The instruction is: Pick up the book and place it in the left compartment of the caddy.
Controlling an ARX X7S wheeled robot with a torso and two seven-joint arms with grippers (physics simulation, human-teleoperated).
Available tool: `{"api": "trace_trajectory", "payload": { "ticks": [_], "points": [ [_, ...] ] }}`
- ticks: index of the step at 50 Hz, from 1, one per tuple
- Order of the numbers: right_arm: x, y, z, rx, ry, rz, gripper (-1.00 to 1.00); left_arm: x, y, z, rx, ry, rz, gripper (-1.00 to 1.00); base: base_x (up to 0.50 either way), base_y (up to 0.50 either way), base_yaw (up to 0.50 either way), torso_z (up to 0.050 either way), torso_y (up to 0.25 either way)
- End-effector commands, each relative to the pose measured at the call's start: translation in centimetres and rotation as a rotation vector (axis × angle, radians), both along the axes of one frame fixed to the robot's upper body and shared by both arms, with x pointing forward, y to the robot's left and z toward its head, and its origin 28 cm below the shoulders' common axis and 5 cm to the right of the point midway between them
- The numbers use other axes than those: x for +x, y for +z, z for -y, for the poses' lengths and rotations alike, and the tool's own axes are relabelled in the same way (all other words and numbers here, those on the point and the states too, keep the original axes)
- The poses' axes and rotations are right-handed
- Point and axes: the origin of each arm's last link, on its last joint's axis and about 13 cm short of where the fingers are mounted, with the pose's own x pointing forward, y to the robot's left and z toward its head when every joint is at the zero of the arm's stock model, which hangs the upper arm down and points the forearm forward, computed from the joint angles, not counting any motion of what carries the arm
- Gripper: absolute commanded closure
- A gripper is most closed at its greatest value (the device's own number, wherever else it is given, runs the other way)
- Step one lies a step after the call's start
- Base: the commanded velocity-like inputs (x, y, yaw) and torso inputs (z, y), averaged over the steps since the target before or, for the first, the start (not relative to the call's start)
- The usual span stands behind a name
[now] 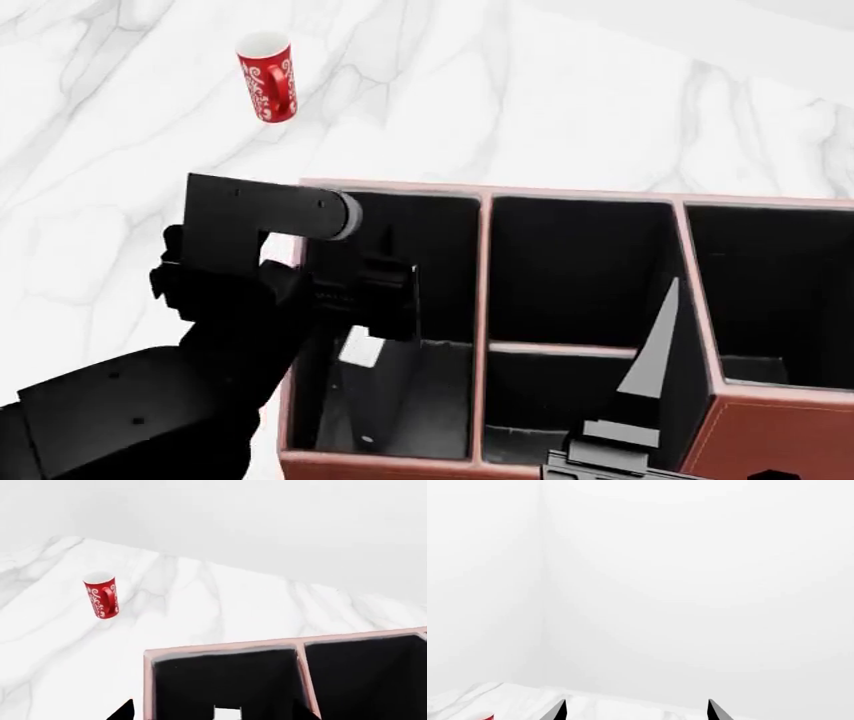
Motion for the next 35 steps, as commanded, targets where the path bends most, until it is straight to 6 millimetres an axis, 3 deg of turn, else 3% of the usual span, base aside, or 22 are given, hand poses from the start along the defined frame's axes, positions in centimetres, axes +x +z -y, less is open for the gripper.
{"api": "trace_trajectory", "payload": {
  "ticks": [1, 19, 26, 35],
  "points": [
    [-0.1, 0.1, 0.0, 0.004, -0.004, 0.005, -1.00, -1.5, 1.8, -2.6, 0.036, 0.090, 0.161, -1.00, 0.00, 0.00, 0.00, 0.000, 0.000],
    [0.1, -0.3, 0.7, 0.015, -0.075, -0.014, -1.00, 2.0, -0.9, -9.3, -0.005, 0.418, 0.136, -1.00, 0.00, 0.00, 0.00, 0.000, 0.000],
    [-0.4, -0.1, 2.4, 0.066, -0.318, -0.018, -1.00, 3.7, -1.9, -12.8, 0.039, 0.660, 0.141, -1.00, 0.00, 0.00, 0.00, 0.000, 0.000],
    [-1.3, 0.1, 3.9, 0.107, -0.475, -0.003, -1.00, 3.8, -1.5, -16.0, 0.001, 0.827, 0.140, -1.00, 0.00, 0.00, 0.00, 0.000, 0.000]
  ]
}}
